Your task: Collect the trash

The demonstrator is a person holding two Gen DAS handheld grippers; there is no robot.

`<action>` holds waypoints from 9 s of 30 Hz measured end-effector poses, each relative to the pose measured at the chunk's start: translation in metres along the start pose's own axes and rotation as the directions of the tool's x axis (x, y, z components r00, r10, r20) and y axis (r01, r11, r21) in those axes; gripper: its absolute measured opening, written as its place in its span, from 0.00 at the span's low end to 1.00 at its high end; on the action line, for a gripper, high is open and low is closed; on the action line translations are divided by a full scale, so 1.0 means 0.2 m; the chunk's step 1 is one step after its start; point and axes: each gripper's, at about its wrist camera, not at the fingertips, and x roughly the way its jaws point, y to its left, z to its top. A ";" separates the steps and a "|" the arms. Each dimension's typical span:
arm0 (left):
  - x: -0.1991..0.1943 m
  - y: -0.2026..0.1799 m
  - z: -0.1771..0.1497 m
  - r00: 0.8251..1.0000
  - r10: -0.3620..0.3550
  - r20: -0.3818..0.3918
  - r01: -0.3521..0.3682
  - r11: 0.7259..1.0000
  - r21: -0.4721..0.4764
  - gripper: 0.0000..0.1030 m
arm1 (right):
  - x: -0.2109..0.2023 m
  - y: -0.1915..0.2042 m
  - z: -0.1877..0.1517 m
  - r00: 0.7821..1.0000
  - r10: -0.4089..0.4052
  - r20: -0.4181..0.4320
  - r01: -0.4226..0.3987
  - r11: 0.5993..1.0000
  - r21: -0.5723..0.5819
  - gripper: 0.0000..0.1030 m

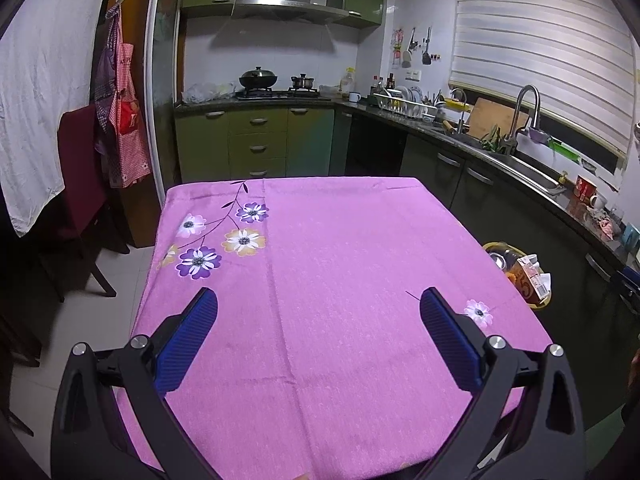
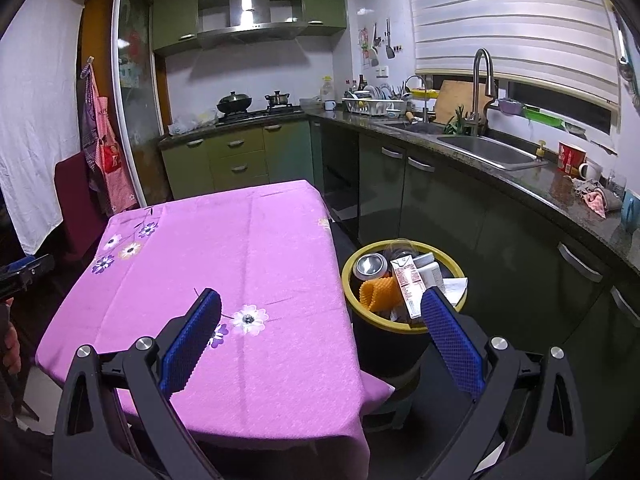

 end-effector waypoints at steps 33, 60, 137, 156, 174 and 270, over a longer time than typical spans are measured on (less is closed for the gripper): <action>-0.01 0.00 0.02 1.000 -0.006 -0.002 0.006 1.000 0.010 0.94 | 0.02 -0.03 -0.02 1.000 0.002 0.004 -0.002 1.000 0.025 0.96; 0.02 -0.01 0.00 1.000 -0.010 -0.012 0.011 1.000 0.021 0.94 | 0.05 -0.02 -0.04 1.000 0.002 -0.006 -0.002 1.000 0.029 0.96; 1.35 0.48 0.16 0.940 0.102 -0.325 -0.132 0.989 -0.070 0.94 | 2.00 0.68 0.25 0.892 0.190 -0.410 -0.272 0.951 -0.150 0.96; 1.45 0.49 0.19 0.920 0.146 -0.364 -0.166 0.986 -0.024 0.95 | 2.03 0.70 0.23 0.896 0.113 -0.429 -0.207 0.962 -0.180 0.97; 1.45 0.48 0.19 0.919 0.150 -0.364 -0.170 0.985 -0.025 0.95 | 2.02 0.69 0.23 0.896 0.113 -0.430 -0.208 0.962 -0.180 0.97; 1.50 0.51 0.23 0.923 0.125 -0.363 -0.135 0.991 -0.002 0.95 | 2.02 0.69 0.22 0.894 0.115 -0.433 -0.214 0.959 -0.186 0.97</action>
